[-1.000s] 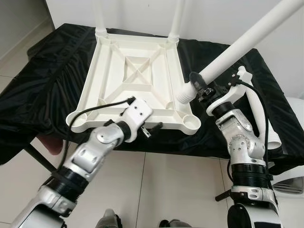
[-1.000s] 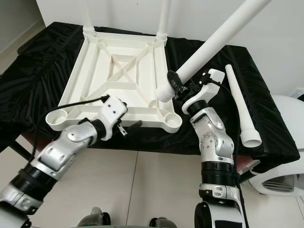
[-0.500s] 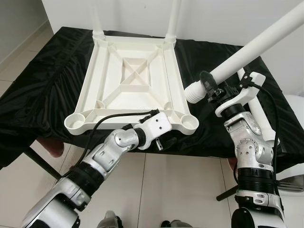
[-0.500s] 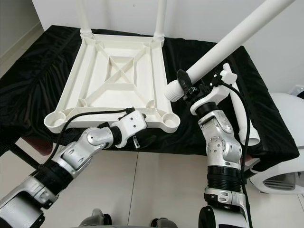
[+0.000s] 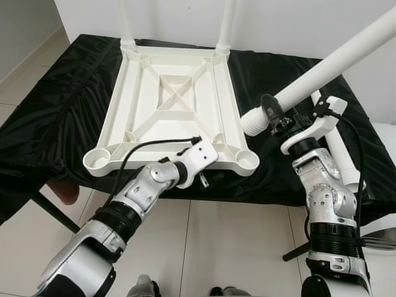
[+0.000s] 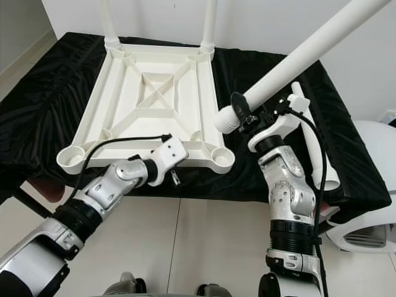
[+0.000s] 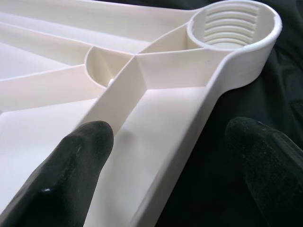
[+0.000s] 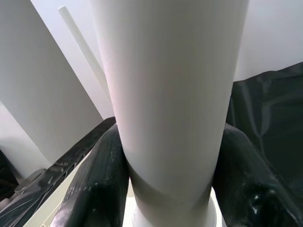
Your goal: Building children table
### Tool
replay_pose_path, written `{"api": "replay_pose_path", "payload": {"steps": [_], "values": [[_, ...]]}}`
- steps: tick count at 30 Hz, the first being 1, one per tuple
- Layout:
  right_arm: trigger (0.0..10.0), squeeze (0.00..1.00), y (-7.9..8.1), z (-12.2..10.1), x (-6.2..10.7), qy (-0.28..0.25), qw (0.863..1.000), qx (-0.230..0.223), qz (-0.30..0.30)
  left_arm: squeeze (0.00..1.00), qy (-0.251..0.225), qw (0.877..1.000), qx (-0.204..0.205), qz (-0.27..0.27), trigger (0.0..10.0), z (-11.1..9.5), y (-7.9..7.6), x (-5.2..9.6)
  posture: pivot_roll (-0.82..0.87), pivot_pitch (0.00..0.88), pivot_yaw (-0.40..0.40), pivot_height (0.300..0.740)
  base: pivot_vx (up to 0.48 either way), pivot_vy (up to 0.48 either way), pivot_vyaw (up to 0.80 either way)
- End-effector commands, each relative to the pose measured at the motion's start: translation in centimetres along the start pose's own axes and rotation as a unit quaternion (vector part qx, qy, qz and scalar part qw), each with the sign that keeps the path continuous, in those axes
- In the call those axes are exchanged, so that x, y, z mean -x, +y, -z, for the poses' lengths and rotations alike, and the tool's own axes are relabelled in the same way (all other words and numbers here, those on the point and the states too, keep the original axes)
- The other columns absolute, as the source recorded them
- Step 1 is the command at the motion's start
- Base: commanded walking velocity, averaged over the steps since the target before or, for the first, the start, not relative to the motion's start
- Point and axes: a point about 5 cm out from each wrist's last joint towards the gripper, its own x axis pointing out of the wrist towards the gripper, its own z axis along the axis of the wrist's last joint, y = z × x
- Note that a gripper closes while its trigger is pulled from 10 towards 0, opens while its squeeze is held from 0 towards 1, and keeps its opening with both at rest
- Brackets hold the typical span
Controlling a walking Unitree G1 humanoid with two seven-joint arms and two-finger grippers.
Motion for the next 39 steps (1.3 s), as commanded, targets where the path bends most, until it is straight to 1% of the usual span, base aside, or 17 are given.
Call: {"api": "replay_pose_path", "payload": {"steps": [1, 10, 11, 13, 15, 16, 18, 21, 23, 24, 27, 30, 31, 33, 37, 38, 39], "values": [[10.0, 0.0, 0.3, -0.4, -0.1, -0.007, 1.0, -0.001, -0.008, 0.0, 0.01, 1.0, 0.009, 0.007, 10.0, 0.3, 0.1, -0.1, -0.07, 0.086, 0.005, 0.74, 0.0, 0.0, 0.0], [10.0, 0.0, 0.6, -0.3, 0.0, -0.005, 1.0, 0.002, -0.013, 0.0, 0.029, 0.999, 0.016, 0.036, 10.0, 1.0, 0.1, -0.2, -0.07, 0.082, 0.01, 0.74, 0.0, 0.0, 0.0], [10.0, 0.0, 0.7, -0.4, 0.1, -0.006, 1.0, 0.001, -0.015, 0.0, -0.01, 0.999, 0.024, 0.046, 10.0, -0.2, 0.4, 0.3, -0.08, 0.082, 0.016, 0.74, 0.0, 0.0, 0.0], [10.0, 0.0, 0.7, -0.4, 0.1, -0.006, 1.0, 0.001, -0.015, 0.0, -0.01, 0.999, 0.024, 0.046, 10.0, -0.2, 0.4, 0.3, -0.08, 0.082, 0.016, 0.74, 0.0, 0.0, 0.0], [10.0, 0.0, 0.7, -0.4, 0.3, -0.008, 1.0, 0.0, -0.015, 0.0, -0.063, 0.996, 0.037, 0.055, 10.0, -1.7, 0.9, 1.4, -0.08, 0.084, 0.018, 0.74, 0.0, 0.0, 0.0], [10.0, 0.0, 0.7, -0.4, 0.3, -0.008, 1.0, 0.0, -0.015, 0.0, -0.063, 0.996, 0.037, 0.055, 10.0, -1.7, 0.9, 1.4, -0.08, 0.084, 0.018, 0.74, 0.0, 0.0, 0.0], [10.0, 0.0, 0.6, -0.4, 0.5, -0.011, 1.0, 0.002, -0.013, 0.0, -0.116, 0.991, 0.059, 0.042, 10.0, -3.4, 1.9, 3.0, -0.07, 0.088, 0.017, 0.74, 0.0, 0.0, 0.0], [10.0, 0.0, 0.6, -0.4, 0.5, -0.011, 1.0, 0.002, -0.013, 0.0, -0.116, 0.991, 0.059, 0.042, 10.0, -3.4, 1.9, 3.0, -0.07, 0.088, 0.017, 0.74, 0.0, 0.0, 0.0], [10.0, 0.0, 0.7, -0.3, 0.6, -0.012, 1.0, 0.003, -0.012, 0.0, -0.164, 0.982, 0.089, -0.005, 10.0, -4.9, 3.6, 5.1, -0.06, 0.099, 0.017, 0.74, 0.0, 0.0, 0.0], [10.0, 0.0, 0.7, -0.3, 0.6, -0.012, 1.0, 0.003, -0.012, 0.0, -0.164, 0.982, 0.089, -0.005, 10.0, -4.9, 3.6, 5.1, -0.06, 0.099, 0.017, 0.74, 0.0, 0.0, 0.0], [10.0, 0.0, 0.9, 0.0, 0.4, -0.015, 1.0, 0.002, -0.013, 0.0, -0.201, 0.967, 0.127, -0.088, 10.0, -5.7, 5.5, 7.3, -0.05, 0.101, 0.017, 0.74, 0.0, 0.0, 0.0], [10.0, 0.0, 1.0, 0.2, 0.4, -0.015, 1.0, 0.001, -0.014, 0.0, -0.202, 0.965, 0.139, -0.098, 10.0, -5.5, 5.6, 7.6, -0.04, 0.103, 0.011, 0.74, 0.0, 0.0, 0.0], [10.0, 0.0, 1.3, 0.4, 0.2, -0.013, 1.0, -0.006, -0.016, 0.0, -0.177, 0.972, 0.132, -0.08, 10.0, -4.4, 4.5, 7.4, -0.03, 0.104, 0.005, 0.74, 0.0, 0.0, 0.0], [10.0, 0.0, 1.4, 0.5, 0.2, -0.012, 1.0, -0.008, -0.02, 0.0, -0.163, 0.976, 0.131, -0.063, 10.0, -3.8, 3.8, 7.0, -0.03, 0.105, 0.003, 0.74, 0.0, 0.0, 0.0], [10.0, 0.0, 1.5, 0.5, 0.1, -0.01, 1.0, -0.006, -0.023, 0.0, -0.15, 0.98, 0.124, -0.047, 10.0, -3.5, 3.0, 6.6, -0.03, 0.106, 0.004, 0.74, 0.0, 0.0, 0.0], [10.0, 0.0, 1.5, 0.4, 0.0, -0.01, 1.0, -0.005, -0.026, 0.0, -0.136, 0.984, 0.118, -0.012, 10.0, -3.4, 1.7, 5.5, -0.03, 0.106, 0.005, 0.74, 0.0, 0.0, 0.0], [10.0, 0.0, 1.5, 0.4, 0.0, -0.01, 1.0, -0.005, -0.026, 0.0, -0.136, 0.984, 0.118, -0.012, 10.0, -3.4, 1.7, 5.5, -0.03, 0.106, 0.005, 0.74, 0.0, 0.0, 0.0]]}}
